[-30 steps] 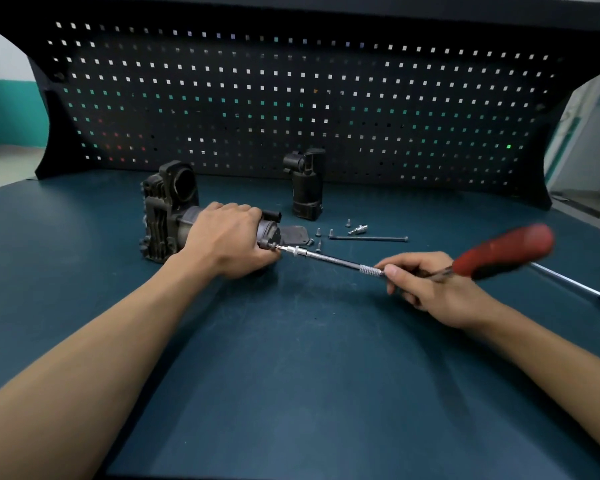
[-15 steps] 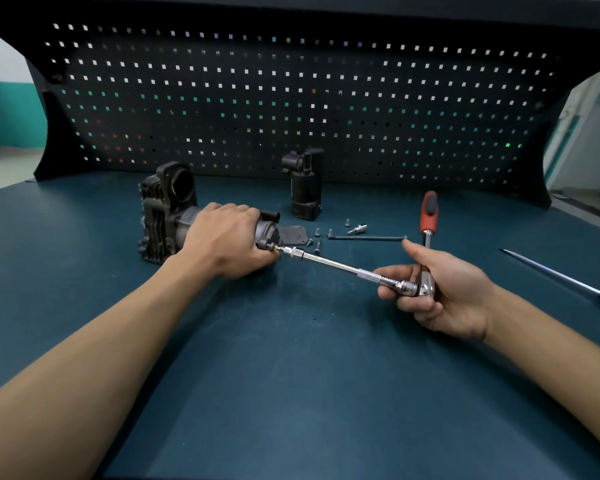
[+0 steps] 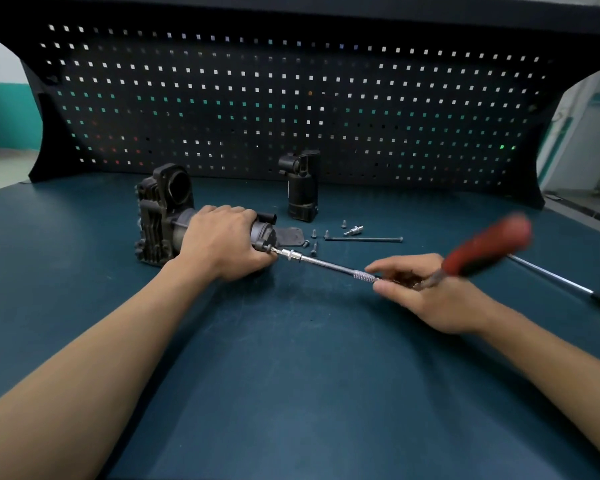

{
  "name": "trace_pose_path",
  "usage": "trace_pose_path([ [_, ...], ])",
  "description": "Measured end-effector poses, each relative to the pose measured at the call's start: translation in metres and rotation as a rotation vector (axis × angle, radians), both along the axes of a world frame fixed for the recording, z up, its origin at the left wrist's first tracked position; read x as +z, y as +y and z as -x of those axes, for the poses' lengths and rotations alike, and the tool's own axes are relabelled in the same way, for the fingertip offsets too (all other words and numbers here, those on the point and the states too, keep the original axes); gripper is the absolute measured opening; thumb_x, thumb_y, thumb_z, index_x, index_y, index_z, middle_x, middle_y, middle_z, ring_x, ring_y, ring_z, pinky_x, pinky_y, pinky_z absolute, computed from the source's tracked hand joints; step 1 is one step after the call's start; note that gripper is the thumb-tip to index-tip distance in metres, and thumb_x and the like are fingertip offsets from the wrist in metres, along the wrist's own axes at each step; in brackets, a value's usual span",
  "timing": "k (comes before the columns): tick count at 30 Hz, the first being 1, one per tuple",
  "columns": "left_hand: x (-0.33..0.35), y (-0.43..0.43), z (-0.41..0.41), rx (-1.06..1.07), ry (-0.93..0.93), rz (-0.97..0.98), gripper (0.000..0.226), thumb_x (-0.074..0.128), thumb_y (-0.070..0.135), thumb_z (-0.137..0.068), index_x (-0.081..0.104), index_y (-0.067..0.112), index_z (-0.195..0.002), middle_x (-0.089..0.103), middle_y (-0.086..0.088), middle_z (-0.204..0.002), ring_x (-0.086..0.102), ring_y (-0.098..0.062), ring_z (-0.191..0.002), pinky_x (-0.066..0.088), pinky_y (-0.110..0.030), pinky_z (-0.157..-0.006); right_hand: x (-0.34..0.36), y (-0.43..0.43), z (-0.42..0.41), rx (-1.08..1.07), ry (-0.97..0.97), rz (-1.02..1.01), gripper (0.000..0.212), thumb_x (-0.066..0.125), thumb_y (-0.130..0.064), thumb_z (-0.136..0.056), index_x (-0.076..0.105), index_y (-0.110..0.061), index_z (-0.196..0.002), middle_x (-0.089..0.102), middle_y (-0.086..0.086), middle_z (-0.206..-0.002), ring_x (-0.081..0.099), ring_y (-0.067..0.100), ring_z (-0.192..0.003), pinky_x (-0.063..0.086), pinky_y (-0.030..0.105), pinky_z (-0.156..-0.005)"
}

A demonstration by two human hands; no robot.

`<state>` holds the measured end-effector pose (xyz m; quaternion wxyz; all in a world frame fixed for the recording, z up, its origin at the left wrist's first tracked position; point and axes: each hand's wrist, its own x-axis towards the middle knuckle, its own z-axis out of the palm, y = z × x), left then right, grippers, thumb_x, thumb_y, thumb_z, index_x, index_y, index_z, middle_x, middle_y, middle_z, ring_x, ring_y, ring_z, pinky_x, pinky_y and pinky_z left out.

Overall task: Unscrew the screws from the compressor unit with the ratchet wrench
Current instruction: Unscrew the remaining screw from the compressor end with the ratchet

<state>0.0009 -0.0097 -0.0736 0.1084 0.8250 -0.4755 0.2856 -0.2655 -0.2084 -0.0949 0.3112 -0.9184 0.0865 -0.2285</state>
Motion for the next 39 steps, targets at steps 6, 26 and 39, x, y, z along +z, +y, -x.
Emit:
trace_pose_path([
  [6,-0.002,0.001,-0.001,0.007,0.002,-0.012,0.057,0.042,0.078,-0.069,0.060,0.027,-0.087,0.064,0.007,-0.083,0.061,-0.021,-0.084,0.040,-0.036,-0.080,-0.015,-0.007,-0.003,0.013,-0.024,0.499,0.047,0.069,-0.043,-0.089,0.051,-0.045,-0.132,0.057,-0.029,-0.094,0.056,-0.010,-0.082,0.050,0.018,-0.071],
  [26,0.000,0.000,-0.002,0.017,0.020,-0.030,0.059,0.043,0.076,-0.068,0.064,0.027,-0.094,0.067,0.007,-0.090,0.063,-0.021,-0.091,0.042,-0.037,-0.086,-0.002,0.002,0.004,-0.004,-0.113,0.583,0.044,0.069,-0.007,-0.090,0.063,-0.023,-0.130,0.054,-0.018,-0.089,0.052,0.004,-0.079,0.052,0.034,-0.065],
  [39,-0.001,0.000,0.001,0.041,0.004,-0.045,0.060,0.043,0.072,-0.073,0.063,0.023,-0.101,0.067,0.002,-0.094,0.061,-0.023,-0.094,0.040,-0.039,-0.090,0.001,0.008,-0.006,-0.046,-0.029,-0.403,0.019,0.058,-0.026,-0.101,0.073,-0.021,-0.112,0.066,0.003,-0.074,0.048,0.007,-0.054,0.038,0.018,-0.049],
])
